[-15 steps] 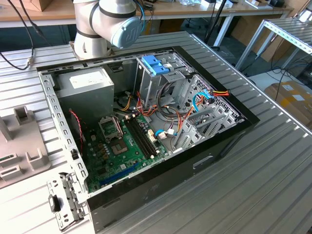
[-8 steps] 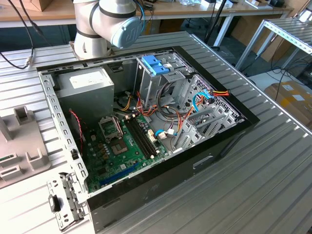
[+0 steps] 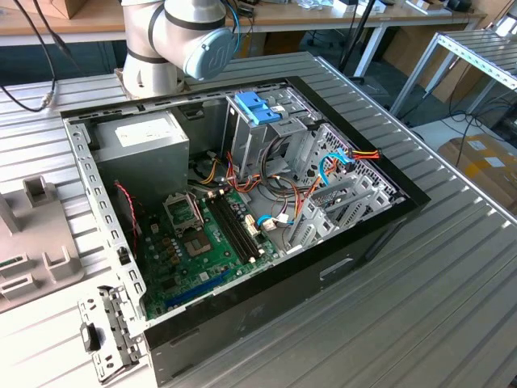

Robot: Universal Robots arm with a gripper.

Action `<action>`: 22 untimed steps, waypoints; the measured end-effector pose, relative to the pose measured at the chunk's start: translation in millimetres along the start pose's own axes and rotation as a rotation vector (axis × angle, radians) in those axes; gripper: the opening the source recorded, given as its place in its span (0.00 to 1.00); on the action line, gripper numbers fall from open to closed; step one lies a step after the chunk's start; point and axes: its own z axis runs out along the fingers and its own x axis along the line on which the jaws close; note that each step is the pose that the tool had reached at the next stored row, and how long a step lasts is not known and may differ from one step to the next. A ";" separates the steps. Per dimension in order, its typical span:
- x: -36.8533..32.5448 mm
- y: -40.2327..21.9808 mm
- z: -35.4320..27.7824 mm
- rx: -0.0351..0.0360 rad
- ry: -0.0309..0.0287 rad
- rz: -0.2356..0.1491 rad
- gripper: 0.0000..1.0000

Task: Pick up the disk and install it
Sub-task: 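Pick up the disk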

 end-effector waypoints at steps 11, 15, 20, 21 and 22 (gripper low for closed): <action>-0.6 0.3 -16.6 0.0001 -0.0001 0.000 0.37; -0.7 0.4 -21.5 0.0000 -0.0001 0.000 0.37; -0.9 0.5 -26.2 0.0001 -0.0002 0.000 0.37; -0.9 0.5 -27.1 0.0000 -0.0002 0.000 0.37; -1.0 0.5 -28.0 0.0000 -0.0002 0.000 0.37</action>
